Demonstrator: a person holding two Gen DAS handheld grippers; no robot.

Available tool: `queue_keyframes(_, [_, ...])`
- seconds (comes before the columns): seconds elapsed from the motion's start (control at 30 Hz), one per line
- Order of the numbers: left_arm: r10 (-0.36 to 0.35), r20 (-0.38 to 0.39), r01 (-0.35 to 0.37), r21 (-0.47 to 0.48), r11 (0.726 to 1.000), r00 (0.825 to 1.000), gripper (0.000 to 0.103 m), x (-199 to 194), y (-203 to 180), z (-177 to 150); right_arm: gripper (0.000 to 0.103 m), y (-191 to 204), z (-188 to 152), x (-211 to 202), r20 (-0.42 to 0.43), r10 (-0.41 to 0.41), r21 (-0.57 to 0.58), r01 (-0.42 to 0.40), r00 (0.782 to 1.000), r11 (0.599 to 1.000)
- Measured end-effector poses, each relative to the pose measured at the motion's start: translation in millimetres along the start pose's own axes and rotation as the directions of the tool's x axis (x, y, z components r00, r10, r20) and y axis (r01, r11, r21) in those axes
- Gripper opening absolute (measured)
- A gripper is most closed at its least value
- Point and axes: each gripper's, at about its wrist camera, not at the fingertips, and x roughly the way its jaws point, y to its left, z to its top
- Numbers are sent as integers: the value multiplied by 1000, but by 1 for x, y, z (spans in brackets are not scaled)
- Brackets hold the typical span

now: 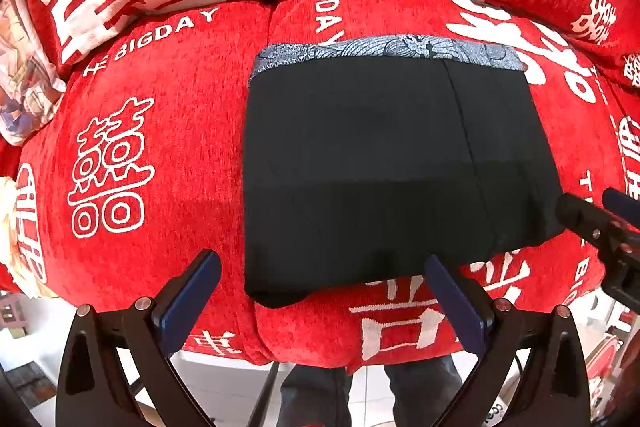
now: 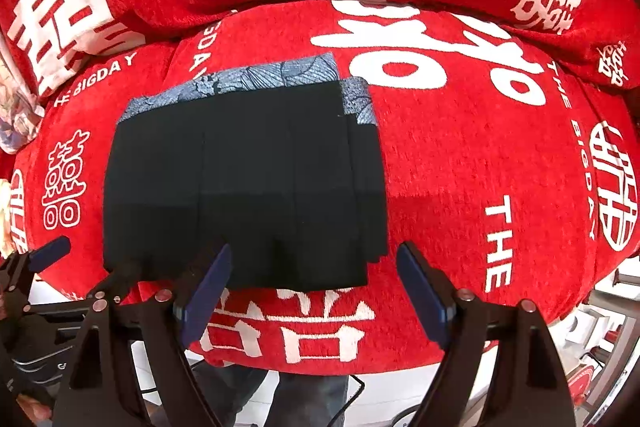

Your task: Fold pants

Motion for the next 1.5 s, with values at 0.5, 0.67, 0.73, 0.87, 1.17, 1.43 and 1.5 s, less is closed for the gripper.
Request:
queue_keyframes(0.5, [8,7,-8,-10,1000,1000,103,-2,-2,0,86,-1,-5,3,-30,-5,19,5,1000,1000])
queue_keyframes(0.67, [10,12,-10,-6,1000,1000,103,-3,-5,-1,86,-3,-6,3,-30,-2,29,3,1000,1000])
queue_keyframes(0.73, [13,12,-13,-3,1000,1000,103,-3,-6,-1,86,-4,-7,3,-30,0,33,1,1000,999])
queue_keyframes(0.87, [16,12,-16,-3,1000,1000,103,-3,-7,-2,86,-4,-8,2,-28,-6,26,6,1000,1000])
queue_keyframes(1.17, [26,12,-26,1,1000,1000,103,-1,-8,-2,86,-8,-9,4,-32,-8,25,9,999,1000])
queue_keyframes(1.43, [32,7,-32,-7,999,999,103,1,-8,-3,86,-9,-9,6,-32,-15,20,16,999,1000])
queue_keyframes(1.5, [34,10,-33,-12,999,999,103,1,-8,-3,86,-9,-9,6,-33,-18,17,19,999,1000])
